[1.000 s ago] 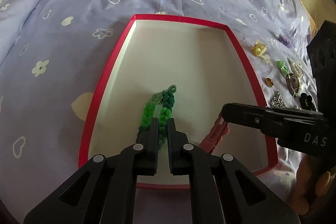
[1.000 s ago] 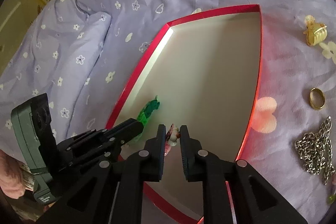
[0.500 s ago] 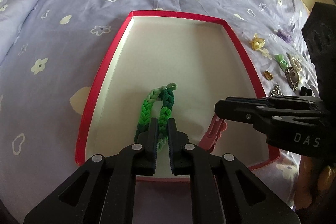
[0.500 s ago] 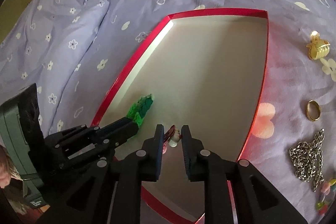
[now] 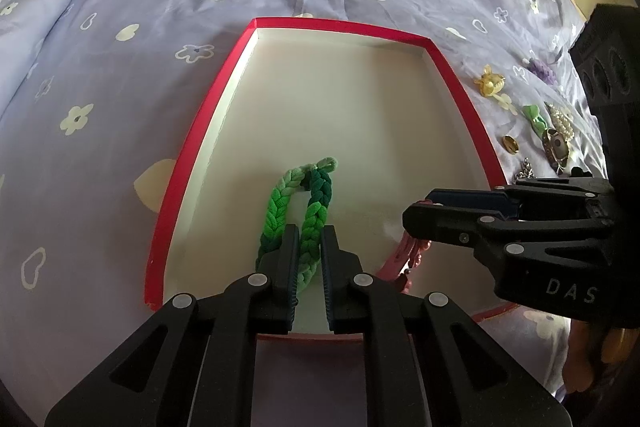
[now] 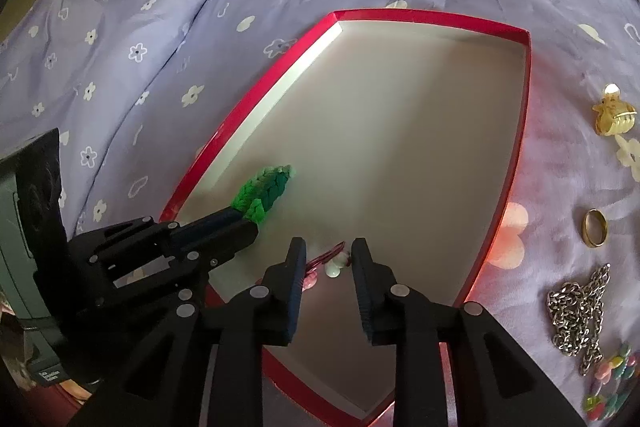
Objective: Organize jewelry
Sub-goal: 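Open the left gripper to drop the bracelet while the right gripper releases the pink clip, then move both grippers back to the jewelry pile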
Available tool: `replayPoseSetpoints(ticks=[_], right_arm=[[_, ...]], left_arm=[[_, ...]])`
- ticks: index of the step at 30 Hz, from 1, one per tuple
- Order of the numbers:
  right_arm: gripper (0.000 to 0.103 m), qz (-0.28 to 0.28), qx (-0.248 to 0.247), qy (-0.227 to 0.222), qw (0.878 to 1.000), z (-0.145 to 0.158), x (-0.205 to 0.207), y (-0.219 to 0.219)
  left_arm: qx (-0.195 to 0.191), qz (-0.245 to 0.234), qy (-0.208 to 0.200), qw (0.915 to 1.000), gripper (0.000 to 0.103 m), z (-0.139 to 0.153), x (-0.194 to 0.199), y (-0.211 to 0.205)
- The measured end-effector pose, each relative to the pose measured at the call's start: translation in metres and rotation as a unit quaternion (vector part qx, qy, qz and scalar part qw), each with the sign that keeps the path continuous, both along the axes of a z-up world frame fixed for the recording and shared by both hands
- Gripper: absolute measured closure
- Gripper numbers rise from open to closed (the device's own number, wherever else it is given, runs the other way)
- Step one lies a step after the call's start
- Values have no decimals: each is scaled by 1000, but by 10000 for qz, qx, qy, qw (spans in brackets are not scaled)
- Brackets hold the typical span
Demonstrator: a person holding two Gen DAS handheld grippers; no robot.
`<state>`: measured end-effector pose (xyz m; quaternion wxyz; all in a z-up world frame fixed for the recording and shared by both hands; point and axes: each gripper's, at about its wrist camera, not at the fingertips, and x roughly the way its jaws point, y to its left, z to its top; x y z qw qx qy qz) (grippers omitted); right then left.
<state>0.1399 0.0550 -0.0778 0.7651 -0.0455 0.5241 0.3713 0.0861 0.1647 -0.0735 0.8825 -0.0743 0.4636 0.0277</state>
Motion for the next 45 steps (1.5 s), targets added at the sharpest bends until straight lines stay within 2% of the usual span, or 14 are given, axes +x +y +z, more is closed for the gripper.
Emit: replayPoseSetpoints(ticks=[3,5,7,8,18,20,30,40,45], right_arm=[[77,-9,35,39,10000,1,1,-1],[71,-37,152,87,9998,2,1,-3],[60,-82,222,62,9997,5,-1,-6],[58,-112,252,44,9996,6,-1,-8],[55,-581,686,-134,9959,27,-7,-52],[54,-684,752,-162,9947,29,-9,-65],[52,-1376,934,-220,9858,32,-14,-140],[52,-2137,862,-322,9726,33,-9,-219],[52,-2356,862,-384,9673,35,-2,-244]], left_arm=[[-15,13,23,10000,90,0,-1,0],[-7,16,27,10000,82,1,-1,-1],[11,27,23,10000,75,1,-1,-1],[29,36,24,10000,70,2,-1,-1],[165,135,-62,9998,52,17,-10,-5],[180,165,-84,9997,46,22,-12,-6],[140,96,-258,9995,40,43,-15,-25],[55,-310,-348,9989,39,55,4,-66],[79,-531,-361,9979,39,57,18,-89]])
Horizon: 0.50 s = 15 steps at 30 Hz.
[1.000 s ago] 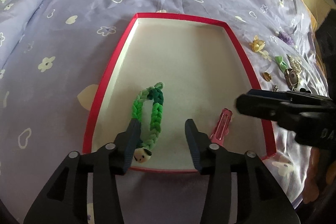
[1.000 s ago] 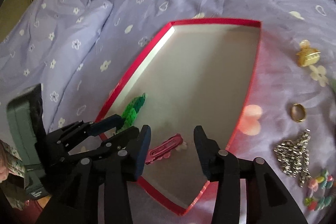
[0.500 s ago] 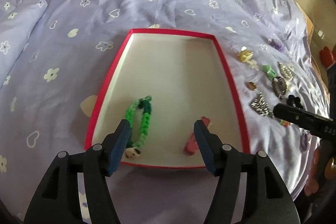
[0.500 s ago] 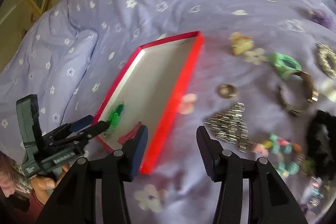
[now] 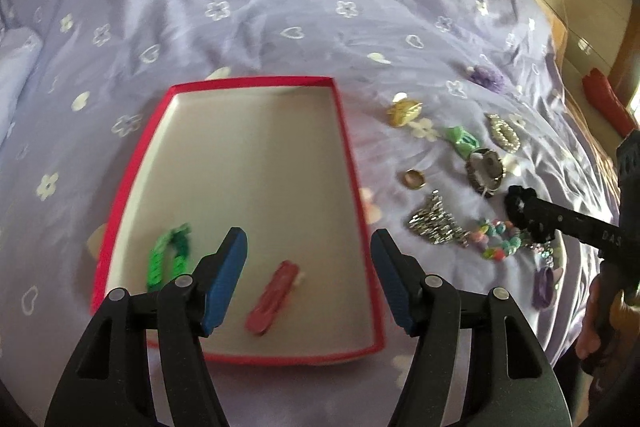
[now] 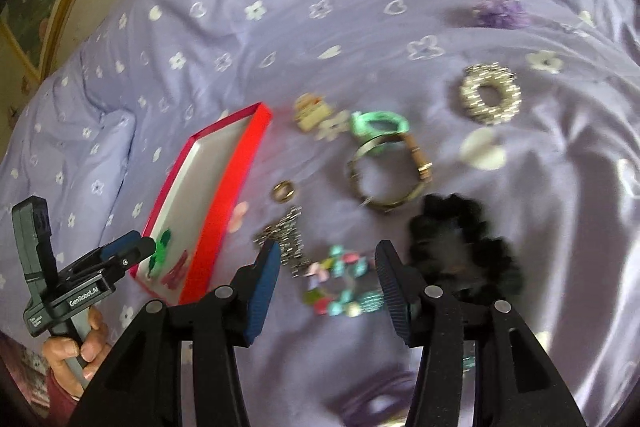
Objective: Organize jewelry
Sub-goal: 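Move both grippers back to the jewelry pile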
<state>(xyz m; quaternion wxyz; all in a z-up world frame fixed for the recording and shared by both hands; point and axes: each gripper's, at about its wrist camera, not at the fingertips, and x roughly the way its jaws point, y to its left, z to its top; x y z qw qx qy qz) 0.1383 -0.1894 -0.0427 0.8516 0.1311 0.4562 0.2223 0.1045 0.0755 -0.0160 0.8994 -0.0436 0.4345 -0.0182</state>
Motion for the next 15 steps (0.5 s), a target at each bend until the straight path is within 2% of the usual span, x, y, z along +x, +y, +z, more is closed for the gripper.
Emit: replayPoseSetpoints(ticks=[8,15], right_arm=[[52,-163,-115,-77,9998,0,23,-18],[52,-151,-231,-116,9996,-2,56,-16]], left_arm=[[90,-379,-10,9992,39,4,35,-33],[177,-613,83,9979,39,-1,70,-53]])
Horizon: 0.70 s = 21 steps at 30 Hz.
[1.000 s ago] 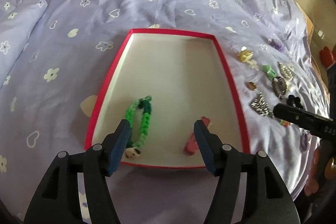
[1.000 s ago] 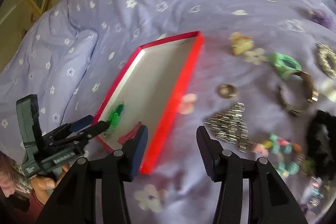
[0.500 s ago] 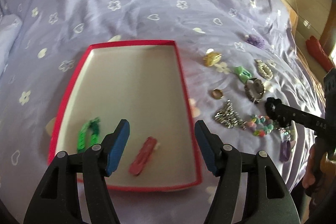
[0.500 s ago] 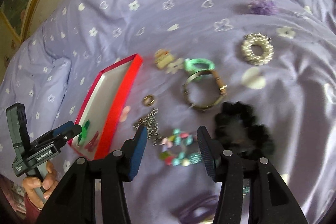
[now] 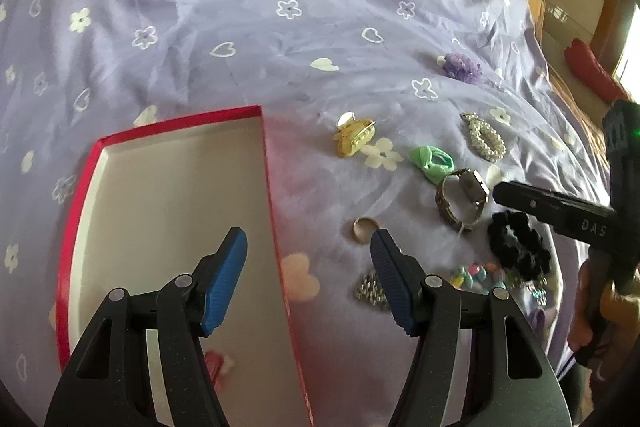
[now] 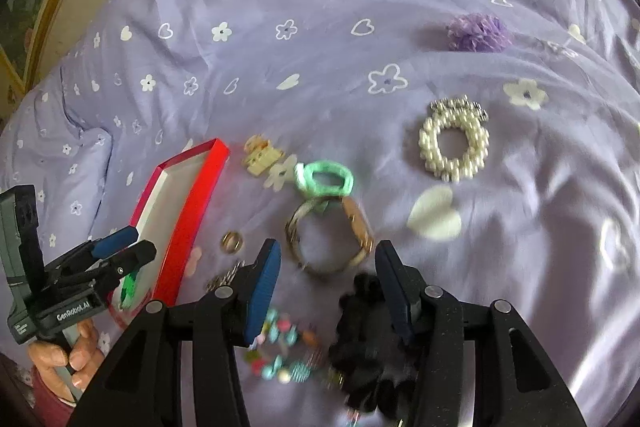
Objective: Organize jewelry
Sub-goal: 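Move both grippers back to the jewelry pile, then grasp the yellow claw clip with the left gripper while the right gripper grasps the mint green bow hair tie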
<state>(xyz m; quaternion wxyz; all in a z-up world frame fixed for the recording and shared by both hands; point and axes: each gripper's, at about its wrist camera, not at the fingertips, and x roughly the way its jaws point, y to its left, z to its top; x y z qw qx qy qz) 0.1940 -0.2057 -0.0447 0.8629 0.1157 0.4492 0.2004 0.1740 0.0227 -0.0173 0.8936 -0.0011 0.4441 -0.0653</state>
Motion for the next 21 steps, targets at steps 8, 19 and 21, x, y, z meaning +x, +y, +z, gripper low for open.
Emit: replayPoseSetpoints(ticks=[8,19,21], right_arm=[[58,156,-144,184,9996,-11,53,14],[96,443,-510,447,9967,-32,88,30],[97,410,-425,418,9974,-34,87,26]], left_arm=[[17,-297,183,9994,39,-10,51,-16],[178,-597,497,9968,39,-40,122,-51],[251,-606,514,9965,43,-43,128,-56]])
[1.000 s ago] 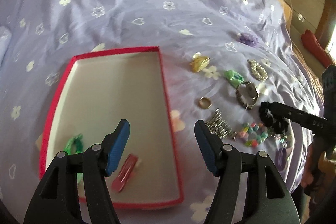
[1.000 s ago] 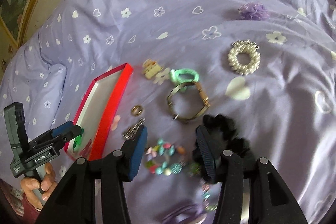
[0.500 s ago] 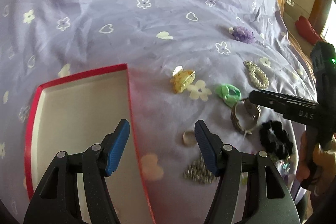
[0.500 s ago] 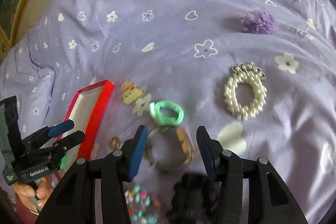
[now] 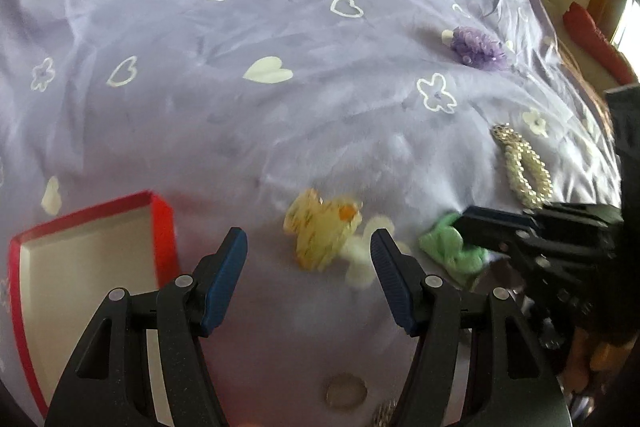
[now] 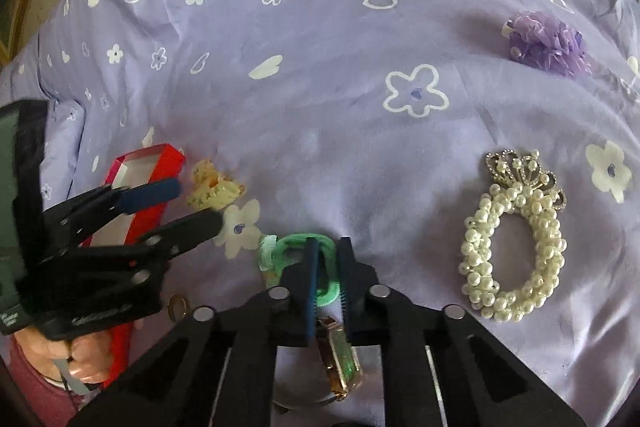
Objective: Organize jewelry
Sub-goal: 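Grasp the yellow claw clip with the left gripper while the right gripper grasps the mint green bow hair tie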
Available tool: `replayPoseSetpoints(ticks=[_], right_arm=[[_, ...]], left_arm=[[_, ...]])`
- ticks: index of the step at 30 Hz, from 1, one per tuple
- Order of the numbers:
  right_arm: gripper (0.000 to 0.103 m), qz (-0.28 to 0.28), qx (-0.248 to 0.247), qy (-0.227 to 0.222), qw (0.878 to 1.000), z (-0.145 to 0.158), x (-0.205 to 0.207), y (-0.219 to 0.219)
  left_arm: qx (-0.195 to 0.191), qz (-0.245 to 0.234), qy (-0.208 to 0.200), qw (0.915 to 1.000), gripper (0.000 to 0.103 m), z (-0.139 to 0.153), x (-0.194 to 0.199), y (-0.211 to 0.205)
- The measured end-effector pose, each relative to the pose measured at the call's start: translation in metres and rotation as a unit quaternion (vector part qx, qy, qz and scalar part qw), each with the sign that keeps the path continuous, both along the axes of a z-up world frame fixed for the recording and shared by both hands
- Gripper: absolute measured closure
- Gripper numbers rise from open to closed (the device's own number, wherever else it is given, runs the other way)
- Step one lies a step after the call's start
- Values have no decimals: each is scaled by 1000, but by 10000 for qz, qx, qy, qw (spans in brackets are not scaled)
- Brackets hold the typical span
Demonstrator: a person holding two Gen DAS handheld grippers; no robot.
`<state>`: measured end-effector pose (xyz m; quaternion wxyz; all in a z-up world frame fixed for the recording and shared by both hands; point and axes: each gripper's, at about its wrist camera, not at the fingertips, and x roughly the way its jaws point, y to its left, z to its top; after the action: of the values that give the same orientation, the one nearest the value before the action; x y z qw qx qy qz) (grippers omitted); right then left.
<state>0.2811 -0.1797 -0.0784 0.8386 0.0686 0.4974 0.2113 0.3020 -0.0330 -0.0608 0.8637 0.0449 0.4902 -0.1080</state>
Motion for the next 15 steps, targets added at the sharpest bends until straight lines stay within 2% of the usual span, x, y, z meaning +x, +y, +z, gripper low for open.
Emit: replayPoseSetpoints(ticks=[2,10,15], right_arm=[[98,-88,137,-35,9999,0,-3,-5],[98,-413,633,-380,9964,22,-14,-22],[98,-331,775,-446,9954,37,-27,-17]], left_arm=[[-10,-39,42,10000,69,-2,4,-2],[-177,-76,-115,9997,69,10,-9,0],[-385,4,-209,9990,69,24,-35,8]])
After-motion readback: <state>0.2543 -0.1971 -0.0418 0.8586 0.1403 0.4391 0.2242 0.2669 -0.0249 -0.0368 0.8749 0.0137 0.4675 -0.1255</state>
